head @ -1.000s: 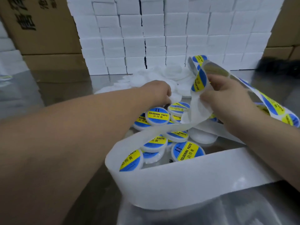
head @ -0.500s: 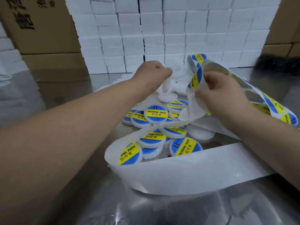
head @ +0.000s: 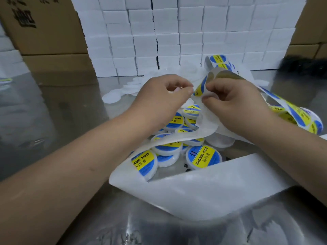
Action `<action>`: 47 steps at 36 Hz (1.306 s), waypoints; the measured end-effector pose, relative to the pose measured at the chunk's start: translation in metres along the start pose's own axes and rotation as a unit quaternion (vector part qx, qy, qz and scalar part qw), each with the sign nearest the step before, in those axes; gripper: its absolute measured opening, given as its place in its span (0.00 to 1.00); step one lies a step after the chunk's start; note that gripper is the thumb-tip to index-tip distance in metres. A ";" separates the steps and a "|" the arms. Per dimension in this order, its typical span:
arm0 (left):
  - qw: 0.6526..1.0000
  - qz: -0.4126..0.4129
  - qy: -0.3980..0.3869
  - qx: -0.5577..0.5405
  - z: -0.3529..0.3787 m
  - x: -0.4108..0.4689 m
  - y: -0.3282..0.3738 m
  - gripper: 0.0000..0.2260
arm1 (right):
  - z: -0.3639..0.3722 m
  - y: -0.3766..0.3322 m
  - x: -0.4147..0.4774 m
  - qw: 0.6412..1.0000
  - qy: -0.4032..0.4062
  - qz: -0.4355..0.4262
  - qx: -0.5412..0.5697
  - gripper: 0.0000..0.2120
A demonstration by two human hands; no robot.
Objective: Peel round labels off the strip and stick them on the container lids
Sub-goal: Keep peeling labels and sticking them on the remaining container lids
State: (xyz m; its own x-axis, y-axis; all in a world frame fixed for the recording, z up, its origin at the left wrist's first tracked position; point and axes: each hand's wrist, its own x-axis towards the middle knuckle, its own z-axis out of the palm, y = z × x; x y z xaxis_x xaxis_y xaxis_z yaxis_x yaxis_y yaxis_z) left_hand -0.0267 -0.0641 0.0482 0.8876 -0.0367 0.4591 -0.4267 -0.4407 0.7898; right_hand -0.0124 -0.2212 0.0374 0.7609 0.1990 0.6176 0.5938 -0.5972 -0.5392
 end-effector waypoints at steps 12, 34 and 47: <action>0.989 0.060 -0.007 0.138 -0.003 -0.013 0.000 0.09 | 0.005 -0.006 -0.006 0.999 -0.034 -0.009 0.019 0.11; 0.980 0.045 0.053 0.185 -0.009 -0.008 -0.006 0.08 | -0.001 -0.006 -0.004 0.997 -0.061 -0.038 0.038 0.16; 0.992 0.020 -0.020 0.127 -0.004 -0.008 -0.013 0.07 | 0.002 -0.005 -0.005 0.994 -0.080 -0.052 0.052 0.17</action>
State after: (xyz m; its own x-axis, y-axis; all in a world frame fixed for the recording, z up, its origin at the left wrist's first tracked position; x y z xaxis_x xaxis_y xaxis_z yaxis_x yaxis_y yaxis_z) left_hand -0.0289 -0.0544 0.0361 0.8796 -0.0923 0.4667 -0.4085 -0.6493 0.6415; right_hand -0.0187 -0.2173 0.0361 0.7204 0.3823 0.5787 0.6895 -0.4846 -0.5383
